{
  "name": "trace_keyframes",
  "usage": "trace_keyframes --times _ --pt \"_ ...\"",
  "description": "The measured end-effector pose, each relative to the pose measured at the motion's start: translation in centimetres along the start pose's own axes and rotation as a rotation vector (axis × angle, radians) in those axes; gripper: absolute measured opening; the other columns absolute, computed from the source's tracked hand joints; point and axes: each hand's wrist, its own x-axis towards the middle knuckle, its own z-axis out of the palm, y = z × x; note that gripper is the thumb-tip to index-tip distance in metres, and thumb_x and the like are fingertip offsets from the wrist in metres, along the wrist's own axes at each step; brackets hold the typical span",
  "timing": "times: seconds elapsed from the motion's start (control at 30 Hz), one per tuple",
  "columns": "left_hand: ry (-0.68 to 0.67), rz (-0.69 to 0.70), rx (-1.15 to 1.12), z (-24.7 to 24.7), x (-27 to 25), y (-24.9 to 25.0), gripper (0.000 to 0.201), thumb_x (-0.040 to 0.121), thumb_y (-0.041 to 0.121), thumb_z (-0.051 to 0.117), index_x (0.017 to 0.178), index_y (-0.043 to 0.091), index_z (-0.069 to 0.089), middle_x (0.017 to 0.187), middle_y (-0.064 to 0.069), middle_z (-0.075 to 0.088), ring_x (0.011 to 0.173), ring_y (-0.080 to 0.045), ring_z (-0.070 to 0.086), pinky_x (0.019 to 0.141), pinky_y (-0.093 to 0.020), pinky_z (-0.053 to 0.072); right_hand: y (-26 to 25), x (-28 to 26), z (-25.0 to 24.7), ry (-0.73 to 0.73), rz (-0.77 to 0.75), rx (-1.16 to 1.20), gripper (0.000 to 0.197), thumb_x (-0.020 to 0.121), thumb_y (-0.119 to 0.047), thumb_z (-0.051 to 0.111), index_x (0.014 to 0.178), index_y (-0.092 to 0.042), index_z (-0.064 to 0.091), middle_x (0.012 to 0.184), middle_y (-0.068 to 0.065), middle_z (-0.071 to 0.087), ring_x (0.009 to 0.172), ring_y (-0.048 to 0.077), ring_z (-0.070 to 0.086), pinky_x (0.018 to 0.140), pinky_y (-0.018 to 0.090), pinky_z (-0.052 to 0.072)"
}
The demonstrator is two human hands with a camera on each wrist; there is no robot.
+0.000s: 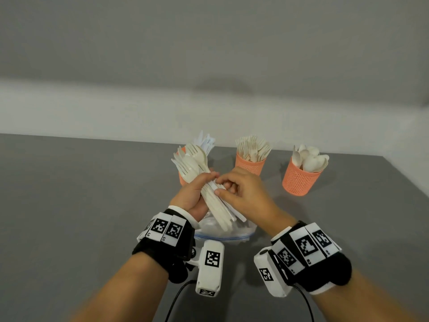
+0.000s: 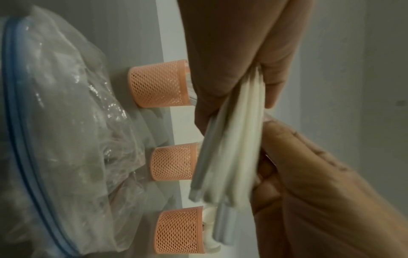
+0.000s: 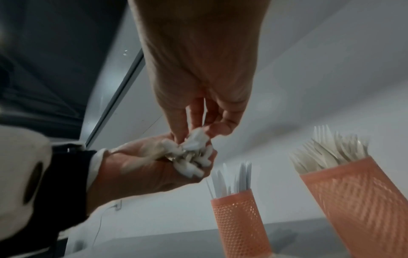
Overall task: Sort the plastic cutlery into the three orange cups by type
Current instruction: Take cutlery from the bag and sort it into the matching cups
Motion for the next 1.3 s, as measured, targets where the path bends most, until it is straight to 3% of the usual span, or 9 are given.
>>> trace_keyframes --times 0.17,0.3,0.4,0.6,0.73,0.83,0.93,1.17,1.3 --pt "-0.050 0.045 -0.022 -0.6 0.1 -0.4 0.015 0.078 0.007 0.057 0.076 0.011 0.072 0.072 -0.009 0.067 0.072 -0.021 0.069 0.075 -0.035 0.057 -0.1 0.4 0.0 -0.035 0.014 -0.156 0.012 0.088 -0.012 0.059 0.081 -0.003 0.064 0.079 -0.001 0.052 0.063 -0.012 0.047 0.061 0.008 0.036" --pt "-0.049 0.043 0.013 -0.3 -0.1 -0.3 0.014 0.081 0.006 0.059 0.074 0.009 0.071 0.073 -0.009 0.067 0.072 -0.020 0.069 0.072 -0.033 0.058 -0.2 0.8 0.3 -0.096 0.069 -0.176 0.011 0.092 -0.015 0.049 0.082 -0.011 0.053 0.086 0.000 0.049 0.075 0.012 0.048 0.069 0.025 0.037" --pt "-0.043 0.036 0.020 -0.1 -0.1 -0.2 0.034 0.092 0.008 0.045 0.071 0.012 0.071 0.069 -0.006 0.066 0.067 -0.016 0.068 0.065 -0.028 0.058 -0.7 0.4 0.3 -0.158 0.034 -0.213 0.021 0.093 -0.026 0.051 0.103 -0.008 0.055 0.097 -0.001 0.045 0.086 0.012 0.047 0.077 0.029 0.044" --pt "0.038 0.039 0.052 0.3 -0.4 -0.3 0.017 0.091 0.002 0.043 0.089 0.008 0.059 0.075 -0.011 0.062 0.068 -0.019 0.067 0.071 -0.034 0.054 -1.0 0.9 -0.3 -0.236 0.051 -0.342 0.023 0.092 -0.018 0.047 0.107 -0.003 0.055 0.102 0.011 0.053 0.090 0.025 0.053 0.077 0.035 0.044" --pt "0.051 0.015 0.048 0.1 -0.4 -0.6 0.014 0.090 0.003 0.048 0.099 0.007 0.059 0.087 -0.013 0.061 0.080 -0.023 0.065 0.078 -0.038 0.055 -0.8 1.2 -0.6 -0.322 0.155 -0.282 0.014 0.092 -0.012 0.039 0.082 -0.007 0.047 0.074 0.001 0.044 0.072 0.020 0.045 0.065 0.033 0.036" --pt "0.045 -0.012 0.076 0.1 -0.2 -0.6 0.024 0.089 -0.003 0.045 0.110 0.002 0.054 0.090 -0.017 0.061 0.083 -0.027 0.063 0.075 -0.040 0.057 -0.2 1.6 -1.0 -0.354 0.236 -0.191 0.032 0.096 -0.012 0.035 0.064 -0.018 0.032 0.065 -0.002 0.036 0.059 0.012 0.034 0.055 0.028 0.028" --pt "0.053 -0.026 0.100 0.3 -0.1 -0.5 0.024 0.089 -0.007 0.042 0.106 0.001 0.056 0.086 -0.017 0.063 0.073 -0.026 0.067 0.064 -0.037 0.060 0.1 1.5 -1.0 -0.378 0.259 -0.161 0.032 0.097 -0.014 0.033 0.065 -0.019 0.030 0.067 -0.001 0.037 0.065 0.016 0.036 0.061 0.030 0.030" --pt "0.119 -0.022 0.098 0.7 0.6 -0.4 0.018 0.088 -0.008 0.044 0.096 0.004 0.055 0.078 -0.012 0.063 0.073 -0.023 0.064 0.071 -0.039 0.055 -0.4 1.0 -2.0 -0.193 0.216 -0.077 0.014 0.099 -0.014 0.033 0.096 -0.007 0.045 0.066 -0.003 0.040 0.057 0.009 0.037 0.050 0.022 0.029" --pt "0.140 -0.003 0.124 0.5 1.0 -0.1 0.022 0.086 -0.006 0.047 0.105 -0.001 0.056 0.084 -0.016 0.061 0.074 -0.026 0.065 0.060 -0.033 0.058 -0.3 0.6 -2.2 -0.299 0.169 0.024 0.019 0.087 -0.027 0.063 0.091 -0.011 0.054 0.073 -0.003 0.051 0.066 0.011 0.047 0.061 0.023 0.036"
